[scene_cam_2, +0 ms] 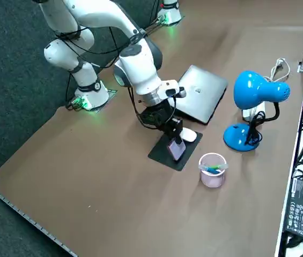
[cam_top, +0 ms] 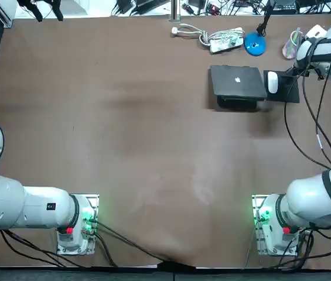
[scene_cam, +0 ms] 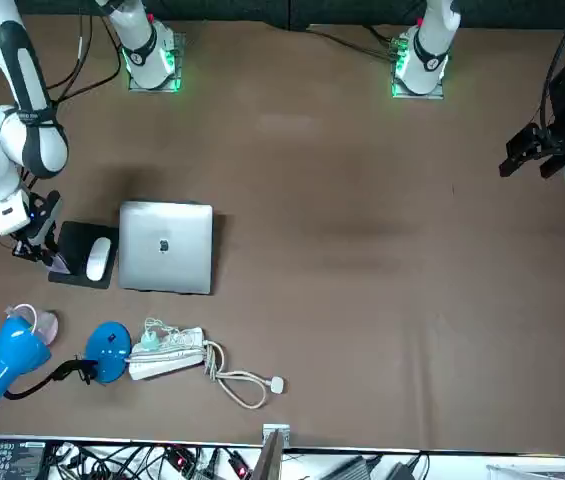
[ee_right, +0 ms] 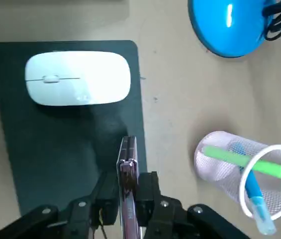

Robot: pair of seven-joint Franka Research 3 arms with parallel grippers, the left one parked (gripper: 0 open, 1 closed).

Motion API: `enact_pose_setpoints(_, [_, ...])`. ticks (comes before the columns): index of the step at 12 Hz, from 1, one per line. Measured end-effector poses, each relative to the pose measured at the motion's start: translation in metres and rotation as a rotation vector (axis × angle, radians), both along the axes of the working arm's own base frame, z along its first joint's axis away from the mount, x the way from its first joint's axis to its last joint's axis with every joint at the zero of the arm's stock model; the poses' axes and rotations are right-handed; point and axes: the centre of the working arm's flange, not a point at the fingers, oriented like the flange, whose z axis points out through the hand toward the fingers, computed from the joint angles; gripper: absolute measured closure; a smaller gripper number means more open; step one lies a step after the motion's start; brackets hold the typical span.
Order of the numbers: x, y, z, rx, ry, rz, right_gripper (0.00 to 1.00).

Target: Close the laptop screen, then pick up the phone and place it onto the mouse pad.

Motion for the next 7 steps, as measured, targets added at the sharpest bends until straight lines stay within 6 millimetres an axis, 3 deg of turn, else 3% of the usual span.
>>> enact_pose_setpoints(2, [0.011, 0.002, -0.005, -0.004, -0.023, -0.001, 0.79])
enact_pose_setpoints(7, [0.017, 0.013, -0.020, -0.002, -0.047, 0.001, 0.79])
